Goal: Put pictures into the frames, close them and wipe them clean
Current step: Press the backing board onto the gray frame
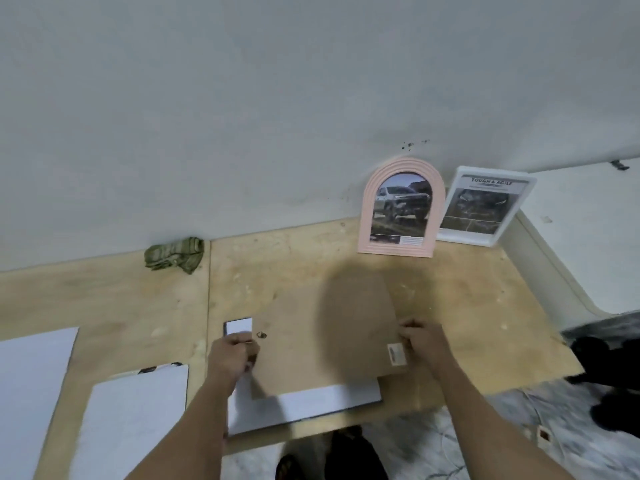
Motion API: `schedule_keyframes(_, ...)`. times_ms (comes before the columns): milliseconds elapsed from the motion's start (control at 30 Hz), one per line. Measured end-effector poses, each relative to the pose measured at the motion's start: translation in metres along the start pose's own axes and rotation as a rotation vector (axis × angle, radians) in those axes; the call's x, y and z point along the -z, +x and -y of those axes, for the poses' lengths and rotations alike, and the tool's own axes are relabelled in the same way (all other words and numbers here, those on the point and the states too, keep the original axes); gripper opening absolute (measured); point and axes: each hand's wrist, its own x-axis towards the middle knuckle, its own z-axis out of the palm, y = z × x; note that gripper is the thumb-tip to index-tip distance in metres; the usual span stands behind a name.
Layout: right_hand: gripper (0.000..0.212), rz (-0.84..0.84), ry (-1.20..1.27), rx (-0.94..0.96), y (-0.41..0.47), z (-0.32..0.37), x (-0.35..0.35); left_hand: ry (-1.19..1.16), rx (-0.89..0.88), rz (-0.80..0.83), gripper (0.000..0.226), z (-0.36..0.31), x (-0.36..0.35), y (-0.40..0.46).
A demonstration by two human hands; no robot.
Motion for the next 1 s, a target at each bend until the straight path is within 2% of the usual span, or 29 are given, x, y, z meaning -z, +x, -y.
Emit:
schedule_keyframes(100,0.011,0.071,-0.113,0.04,-0.021,-0.004,-0.042,0.033,0.031,-0.12,0.017,0.034,0.044,0.003)
schedule_keyframes(200,0.01,0.017,-0.137,0.061,-0.041,-0.01,-0.066,0.067,0.044,-0.16,0.016,0.057,0.064,-0.001)
schedule_keyframes(400,0.011,-0.074,-0.308,0.048,-0.058,-0.03,-0.073,0.126,-0.004,-0.158,0.025,0.062,0.064,-0.024)
schedule_keyframes(567,0.026,-0.102,-0.372,0.126,-0.06,-0.029,-0.073,0.184,-0.065,-0.15,0.019,0.065,0.063,-0.02)
schedule_keyframes(733,0.025,-0.035,-0.348,0.059,-0.058,-0.02,-0.079,0.236,-0.076,-0.04,0.021,0.062,0.059,-0.017)
schedule_keyframes(833,0.034,-0.005,-0.32,0.019,-0.059,-0.017,-0.084,0.266,-0.085,-0.033,0.026,0.066,0.056,-0.02)
schedule_keyframes(933,0.041,-0.022,-0.228,-0.023,-0.057,-0.023,-0.086,0.295,-0.096,-0.043,0.015,0.072,0.056,-0.021)
schedule_keyframes(1000,0.035,-0.012,-0.104,-0.094,-0.05,-0.03,-0.084,0.253,-0.054,-0.009,0.016,0.076,0.057,-0.02)
